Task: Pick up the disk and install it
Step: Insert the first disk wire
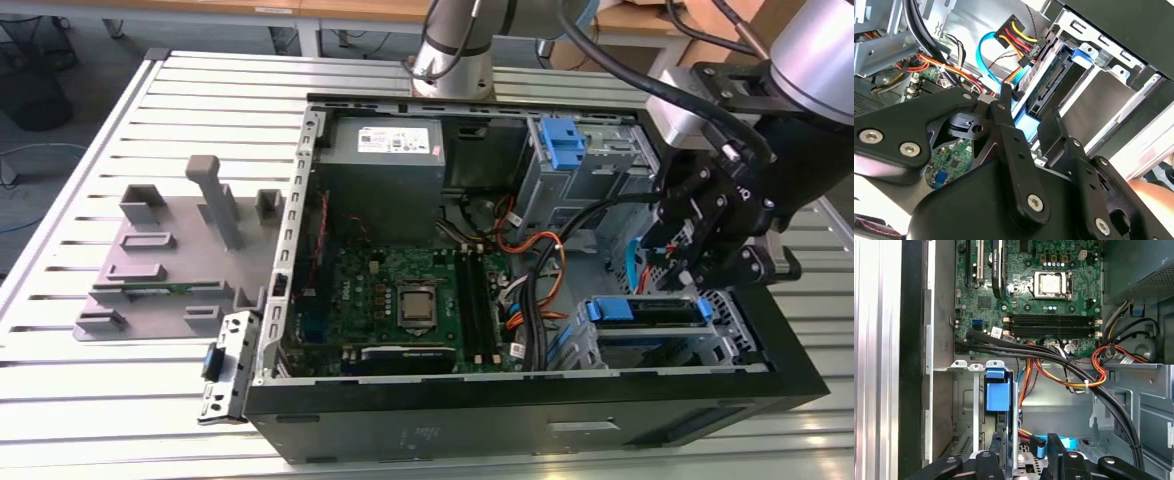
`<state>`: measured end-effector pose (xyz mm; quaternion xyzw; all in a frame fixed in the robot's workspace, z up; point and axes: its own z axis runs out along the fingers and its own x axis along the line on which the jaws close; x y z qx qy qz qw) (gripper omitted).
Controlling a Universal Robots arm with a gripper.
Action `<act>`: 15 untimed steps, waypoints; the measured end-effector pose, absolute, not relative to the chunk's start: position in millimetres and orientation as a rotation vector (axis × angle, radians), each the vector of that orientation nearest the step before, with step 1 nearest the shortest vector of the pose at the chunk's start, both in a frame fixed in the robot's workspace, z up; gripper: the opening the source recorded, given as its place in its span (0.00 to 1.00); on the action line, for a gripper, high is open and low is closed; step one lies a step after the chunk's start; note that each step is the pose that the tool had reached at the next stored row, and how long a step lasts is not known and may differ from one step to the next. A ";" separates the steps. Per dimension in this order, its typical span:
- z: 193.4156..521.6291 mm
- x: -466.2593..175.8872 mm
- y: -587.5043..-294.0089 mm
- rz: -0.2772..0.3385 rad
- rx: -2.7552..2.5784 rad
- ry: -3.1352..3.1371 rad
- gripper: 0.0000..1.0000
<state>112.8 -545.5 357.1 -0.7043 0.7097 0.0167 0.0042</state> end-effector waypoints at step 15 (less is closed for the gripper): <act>356.1 112.8 -545.5 0.046 -2.210 2.227 0.29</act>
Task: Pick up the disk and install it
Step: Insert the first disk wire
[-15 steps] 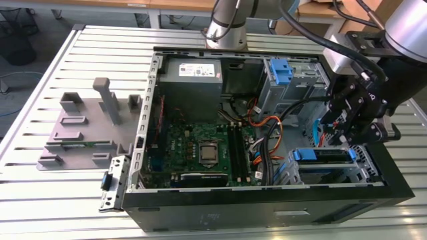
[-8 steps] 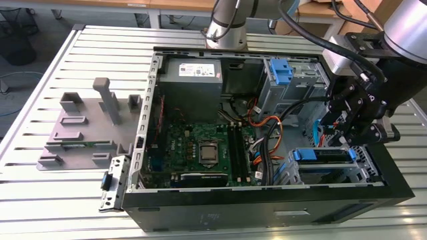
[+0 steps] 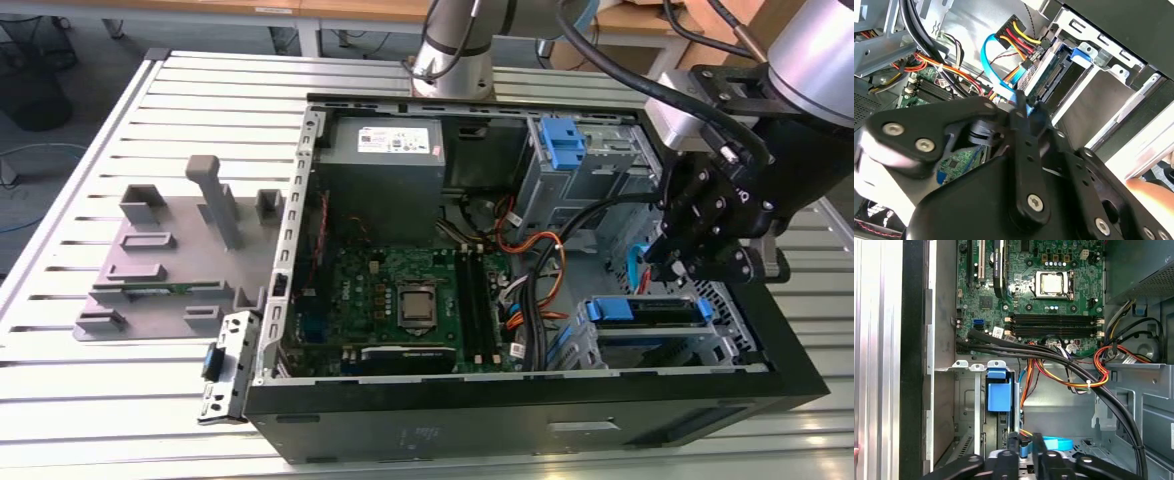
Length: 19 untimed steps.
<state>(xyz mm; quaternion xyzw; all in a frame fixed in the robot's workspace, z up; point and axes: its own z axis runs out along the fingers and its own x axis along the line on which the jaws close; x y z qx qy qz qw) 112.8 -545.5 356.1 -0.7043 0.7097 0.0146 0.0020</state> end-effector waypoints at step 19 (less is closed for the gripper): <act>354.5 114.2 -548.7 0.044 -2.207 2.231 0.16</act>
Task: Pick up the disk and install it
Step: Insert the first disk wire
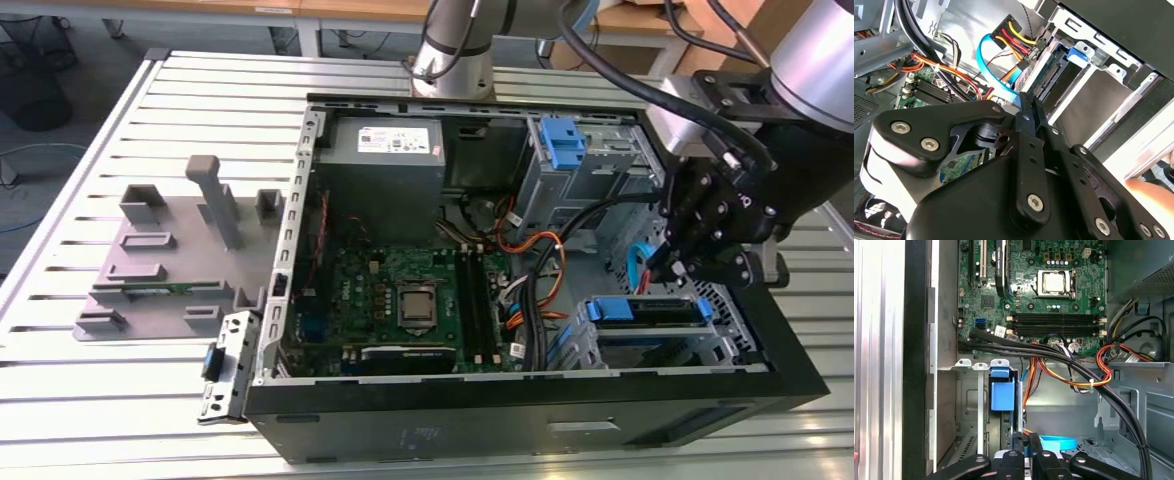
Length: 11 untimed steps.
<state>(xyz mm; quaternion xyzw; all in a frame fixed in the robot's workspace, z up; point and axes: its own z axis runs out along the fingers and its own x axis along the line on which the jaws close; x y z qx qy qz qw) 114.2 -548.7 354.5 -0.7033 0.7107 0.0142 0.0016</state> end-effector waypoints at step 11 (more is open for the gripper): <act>349.0 115.9 -558.9 0.045 -2.196 2.242 0.16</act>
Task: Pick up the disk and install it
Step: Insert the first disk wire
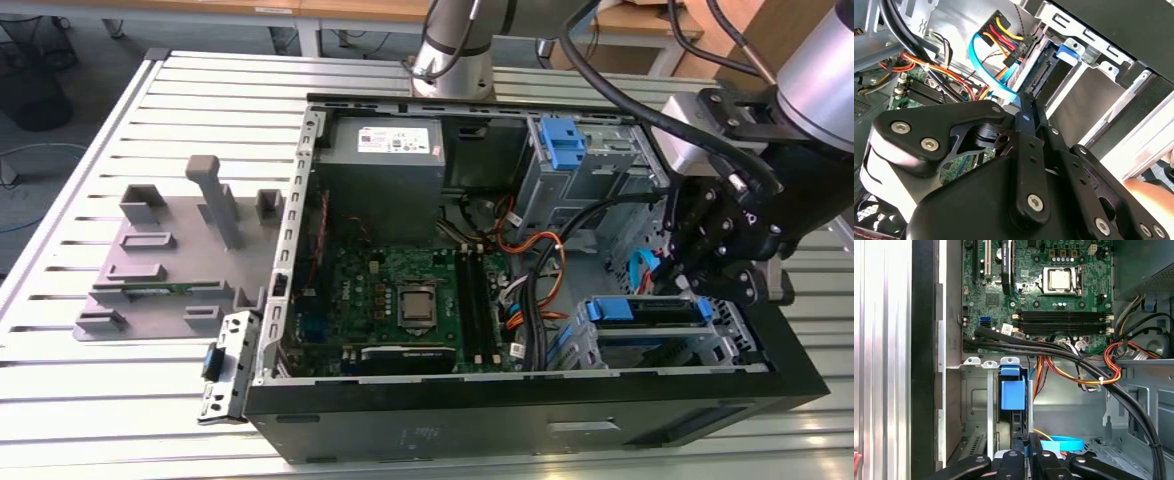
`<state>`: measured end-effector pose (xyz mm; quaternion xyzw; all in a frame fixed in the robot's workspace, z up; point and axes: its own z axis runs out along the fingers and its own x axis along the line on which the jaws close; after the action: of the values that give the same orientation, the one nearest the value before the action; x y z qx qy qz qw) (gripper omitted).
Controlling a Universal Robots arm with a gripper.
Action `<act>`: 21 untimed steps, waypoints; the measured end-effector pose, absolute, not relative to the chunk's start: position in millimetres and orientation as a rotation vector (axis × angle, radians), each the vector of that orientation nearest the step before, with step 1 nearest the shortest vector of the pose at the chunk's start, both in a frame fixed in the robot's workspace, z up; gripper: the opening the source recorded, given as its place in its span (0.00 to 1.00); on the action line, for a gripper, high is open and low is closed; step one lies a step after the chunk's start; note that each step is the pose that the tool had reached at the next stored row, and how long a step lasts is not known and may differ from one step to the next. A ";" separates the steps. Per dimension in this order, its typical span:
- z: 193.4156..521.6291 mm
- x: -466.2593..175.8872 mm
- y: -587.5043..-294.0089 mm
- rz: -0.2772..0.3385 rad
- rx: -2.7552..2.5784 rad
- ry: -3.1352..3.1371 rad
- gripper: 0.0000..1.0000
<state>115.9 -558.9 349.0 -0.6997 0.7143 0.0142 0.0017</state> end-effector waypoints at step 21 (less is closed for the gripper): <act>339.5 117.9 -560.0 0.044 -2.189 2.249 0.16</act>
<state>117.9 -560.0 339.5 -0.6974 0.7166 0.0142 0.0017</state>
